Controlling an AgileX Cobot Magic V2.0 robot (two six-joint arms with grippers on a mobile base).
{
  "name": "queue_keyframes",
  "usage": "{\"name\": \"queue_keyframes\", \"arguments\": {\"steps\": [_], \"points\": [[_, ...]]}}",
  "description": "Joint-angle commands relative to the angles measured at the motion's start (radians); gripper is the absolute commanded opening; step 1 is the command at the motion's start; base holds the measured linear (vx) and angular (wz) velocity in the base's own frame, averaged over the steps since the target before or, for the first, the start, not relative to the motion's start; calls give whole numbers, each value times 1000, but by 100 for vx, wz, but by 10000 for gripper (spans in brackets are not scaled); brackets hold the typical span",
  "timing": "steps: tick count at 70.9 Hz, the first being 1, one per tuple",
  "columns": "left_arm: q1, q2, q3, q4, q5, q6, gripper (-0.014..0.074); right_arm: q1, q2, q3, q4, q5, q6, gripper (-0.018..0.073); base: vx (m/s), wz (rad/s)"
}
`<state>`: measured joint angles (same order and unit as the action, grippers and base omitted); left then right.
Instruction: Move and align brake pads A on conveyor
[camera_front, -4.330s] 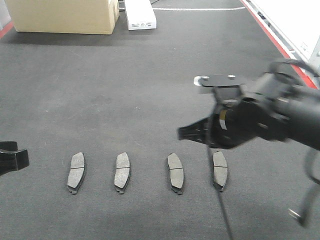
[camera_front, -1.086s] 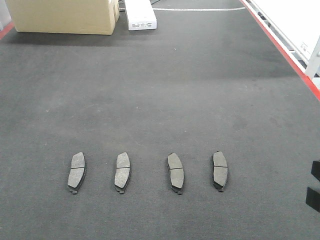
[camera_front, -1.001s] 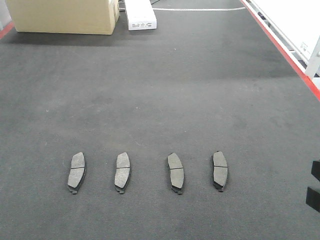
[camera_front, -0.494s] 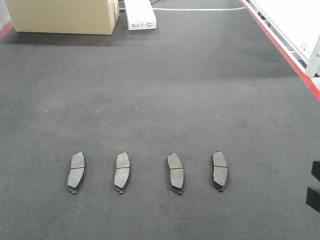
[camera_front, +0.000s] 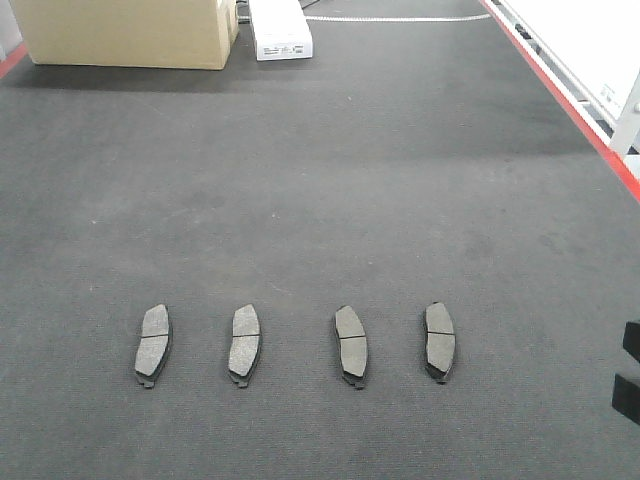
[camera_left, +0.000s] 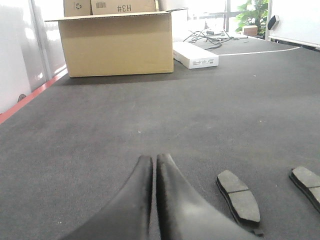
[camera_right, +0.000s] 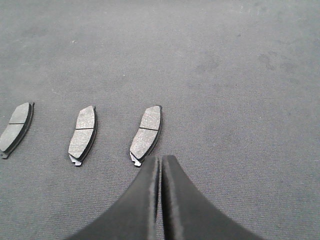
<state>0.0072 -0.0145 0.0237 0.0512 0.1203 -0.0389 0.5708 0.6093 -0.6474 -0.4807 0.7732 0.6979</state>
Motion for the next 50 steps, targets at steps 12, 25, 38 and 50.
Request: {"name": "queue_keyframes", "arguments": {"steps": [12,25,38,50], "points": [[3,-11,-9,-7,-78,-8,-6,-3,0,-25,-36,-53,0,-3,0,0],[3,-11,-9,-7,-78,-8,-6,-3,0,-25,-36,-51,0,-3,0,0],[3,-11,-9,-7,-78,-8,-6,-3,0,-25,-36,-51,0,-3,0,0],[3,-11,-9,-7,-78,-8,-6,-3,0,-25,-36,-51,0,-3,0,0]]}}
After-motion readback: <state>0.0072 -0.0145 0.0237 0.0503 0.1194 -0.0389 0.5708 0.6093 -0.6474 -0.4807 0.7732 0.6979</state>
